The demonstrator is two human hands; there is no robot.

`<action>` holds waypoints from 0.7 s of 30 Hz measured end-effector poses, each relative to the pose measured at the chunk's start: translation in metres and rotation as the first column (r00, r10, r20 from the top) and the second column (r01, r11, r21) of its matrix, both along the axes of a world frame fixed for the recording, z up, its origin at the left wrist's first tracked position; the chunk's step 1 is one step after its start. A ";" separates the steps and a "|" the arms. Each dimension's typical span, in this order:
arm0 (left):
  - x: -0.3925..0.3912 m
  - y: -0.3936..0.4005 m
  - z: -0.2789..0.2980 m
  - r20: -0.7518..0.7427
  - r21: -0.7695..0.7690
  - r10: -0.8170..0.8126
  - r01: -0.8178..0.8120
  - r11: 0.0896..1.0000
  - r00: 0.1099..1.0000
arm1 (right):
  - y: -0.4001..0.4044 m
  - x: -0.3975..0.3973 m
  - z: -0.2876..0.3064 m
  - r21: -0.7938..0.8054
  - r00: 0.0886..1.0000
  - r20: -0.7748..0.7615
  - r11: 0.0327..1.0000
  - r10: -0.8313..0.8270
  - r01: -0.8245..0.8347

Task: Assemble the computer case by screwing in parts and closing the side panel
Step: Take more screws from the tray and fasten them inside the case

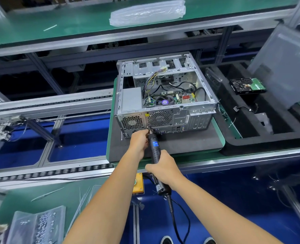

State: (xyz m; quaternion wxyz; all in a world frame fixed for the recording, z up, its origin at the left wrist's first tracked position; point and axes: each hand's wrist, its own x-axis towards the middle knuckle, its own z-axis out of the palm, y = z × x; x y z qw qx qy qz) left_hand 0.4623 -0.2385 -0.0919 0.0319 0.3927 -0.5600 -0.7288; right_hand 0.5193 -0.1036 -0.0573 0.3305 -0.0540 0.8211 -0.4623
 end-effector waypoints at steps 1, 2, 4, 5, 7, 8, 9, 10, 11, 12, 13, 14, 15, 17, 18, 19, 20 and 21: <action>-0.001 0.000 0.001 0.002 -0.010 -0.002 0.002 1.000 1.000 | 0.000 0.000 0.000 -0.002 1.000 0.005 1.000 -0.002 0.002; -0.002 0.000 0.001 0.006 -0.023 -0.001 0.001 1.000 1.000 | 0.000 0.000 0.001 -0.004 1.000 0.010 1.000 -0.004 0.004; -0.003 -0.002 0.000 0.023 -0.053 0.002 -0.001 0.999 1.000 | 0.000 0.000 0.001 -0.008 1.000 0.021 1.000 -0.005 0.005; -0.004 -0.002 0.000 0.031 -0.064 0.001 0.000 0.998 1.000 | 0.001 0.000 0.001 -0.012 1.000 0.025 1.000 -0.005 0.005; -0.004 -0.003 0.000 0.040 -0.084 -0.007 0.010 0.996 0.999 | 0.002 -0.001 0.001 -0.020 1.000 0.030 1.000 -0.006 0.007; -0.004 -0.003 0.000 0.043 -0.095 -0.012 0.016 0.995 0.999 | 0.002 -0.001 0.001 -0.023 0.999 0.033 1.000 -0.007 0.008; -0.004 -0.003 0.001 0.043 -0.106 -0.017 0.022 0.994 0.999 | 0.002 -0.001 0.001 -0.026 0.999 0.035 1.000 -0.006 0.007; -0.004 -0.003 0.001 0.041 -0.115 -0.021 0.025 0.993 0.999 | 0.002 -0.002 0.001 -0.030 0.999 0.039 1.000 -0.006 0.007; -0.004 -0.003 0.002 0.039 -0.124 -0.024 0.029 0.992 0.999 | 0.002 -0.002 0.002 -0.035 0.999 0.046 0.999 -0.005 0.007; -0.003 -0.003 0.003 0.039 -0.134 -0.029 0.034 0.990 0.999 | 0.002 -0.002 0.002 -0.040 0.999 0.052 0.999 -0.006 0.008; -0.003 -0.003 0.004 0.038 -0.142 -0.035 0.040 0.989 0.999 | 0.002 -0.002 0.002 -0.045 0.998 0.057 0.999 -0.006 0.008; -0.002 -0.002 0.004 0.036 -0.148 -0.040 0.045 0.988 0.999 | 0.003 -0.002 0.002 -0.049 0.998 0.059 0.999 -0.005 0.008; -0.001 -0.002 0.005 0.034 -0.154 -0.045 0.049 0.987 0.998 | 0.003 -0.002 0.003 -0.049 0.998 0.058 0.999 -0.004 0.007; 0.000 -0.001 0.006 0.030 -0.169 -0.054 0.059 0.984 0.998 | 0.003 -0.002 0.002 -0.045 0.999 0.052 0.999 -0.003 0.005; 0.001 -0.001 0.006 0.027 -0.174 -0.057 0.061 0.983 0.998 | 0.003 -0.002 0.002 -0.044 0.999 0.047 0.999 -0.001 0.003; 0.001 0.000 0.007 0.022 -0.177 -0.059 0.062 0.982 0.998 | 0.003 -0.002 0.002 -0.043 0.999 0.043 0.999 0.002 0.000; 0.001 0.000 0.008 0.019 -0.178 -0.059 0.062 0.982 0.998 | 0.003 -0.002 0.002 -0.043 0.999 0.040 0.999 0.004 -0.002; 0.002 0.000 0.008 0.016 -0.179 -0.061 0.062 0.982 0.998 | 0.004 -0.002 0.002 -0.045 0.999 0.041 0.999 0.005 -0.003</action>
